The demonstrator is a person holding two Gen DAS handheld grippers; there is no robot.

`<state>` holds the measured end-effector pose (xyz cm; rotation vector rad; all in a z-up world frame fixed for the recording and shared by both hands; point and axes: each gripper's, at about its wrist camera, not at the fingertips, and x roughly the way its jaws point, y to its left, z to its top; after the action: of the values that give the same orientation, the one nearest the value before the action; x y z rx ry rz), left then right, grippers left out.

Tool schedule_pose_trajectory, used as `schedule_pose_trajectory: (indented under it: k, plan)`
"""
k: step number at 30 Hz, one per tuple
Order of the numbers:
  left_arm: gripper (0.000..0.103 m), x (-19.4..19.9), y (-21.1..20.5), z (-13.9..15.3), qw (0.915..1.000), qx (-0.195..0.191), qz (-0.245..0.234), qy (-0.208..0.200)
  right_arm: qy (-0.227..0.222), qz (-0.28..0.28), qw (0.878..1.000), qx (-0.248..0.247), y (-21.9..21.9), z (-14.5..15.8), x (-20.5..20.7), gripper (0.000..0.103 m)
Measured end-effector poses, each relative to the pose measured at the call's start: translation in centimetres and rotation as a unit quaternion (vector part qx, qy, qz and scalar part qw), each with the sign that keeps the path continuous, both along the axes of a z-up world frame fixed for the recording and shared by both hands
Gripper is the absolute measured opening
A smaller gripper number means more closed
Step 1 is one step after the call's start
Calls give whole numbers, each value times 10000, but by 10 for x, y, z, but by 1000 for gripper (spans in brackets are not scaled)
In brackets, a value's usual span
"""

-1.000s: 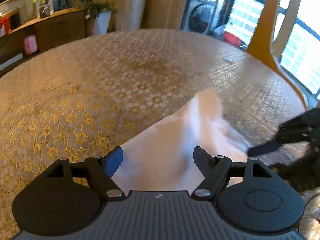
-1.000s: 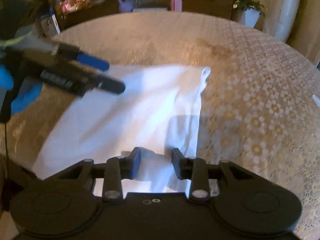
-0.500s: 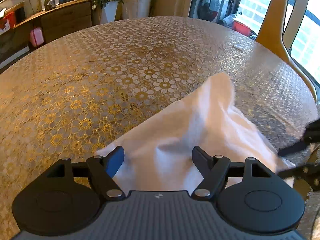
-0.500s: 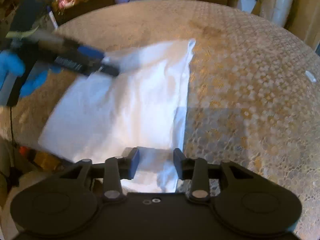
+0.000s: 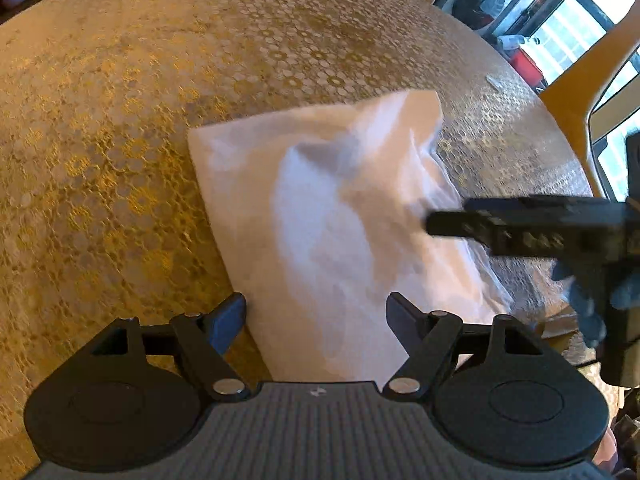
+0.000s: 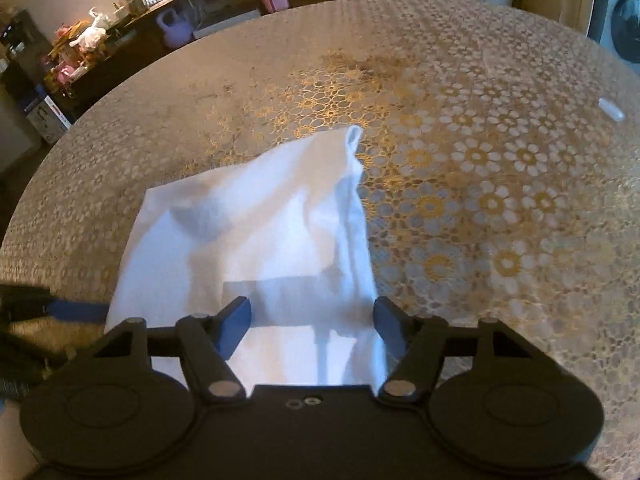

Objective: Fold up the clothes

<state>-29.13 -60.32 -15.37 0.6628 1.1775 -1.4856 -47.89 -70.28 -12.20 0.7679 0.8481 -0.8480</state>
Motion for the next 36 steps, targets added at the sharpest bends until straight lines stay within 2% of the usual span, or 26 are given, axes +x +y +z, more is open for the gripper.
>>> schedule_pose_trajectory:
  k: [3, 6, 9, 10, 12, 14, 17, 25, 31, 36]
  plan:
    - [75, -8, 2, -2, 10000, 18, -3, -69, 119, 27, 9999, -20, 0, -4, 7, 103]
    - [67, -10, 2, -4, 9998, 27, 40, -182, 265, 38, 9996, -54, 0, -8, 12, 103]
    - [49, -12, 3, -4, 9993, -25, 103, -351, 403, 0, 9990, -200, 4, -8, 17, 103]
    - [36, -12, 3, -4, 9991, -37, 135, -410, 430, -3, 9988, -229, 6, -8, 18, 103]
    - [28, -8, 3, -5, 9989, -49, 259, -375, 411, -18, 9989, -241, 8, -7, 18, 103]
    - [16, -4, 5, -5, 9988, -97, 337, -331, 381, -28, 9989, -258, 9, -6, 19, 103]
    - [11, -3, 9, -3, 9985, -254, 330, -356, 449, -6, 9983, -375, 15, -4, 26, 103]
    - [8, 19, 18, 9, 9963, -585, 496, -389, 345, 62, 9977, -587, 24, 18, 51, 103]
    - [8, 72, 26, 14, 9930, -665, 828, -525, 243, 327, 9975, -582, 18, 19, 105, 103]
    - [8, 133, 29, 18, 9889, -676, 1137, -677, 131, 681, 9960, -559, 6, 15, 175, 103]
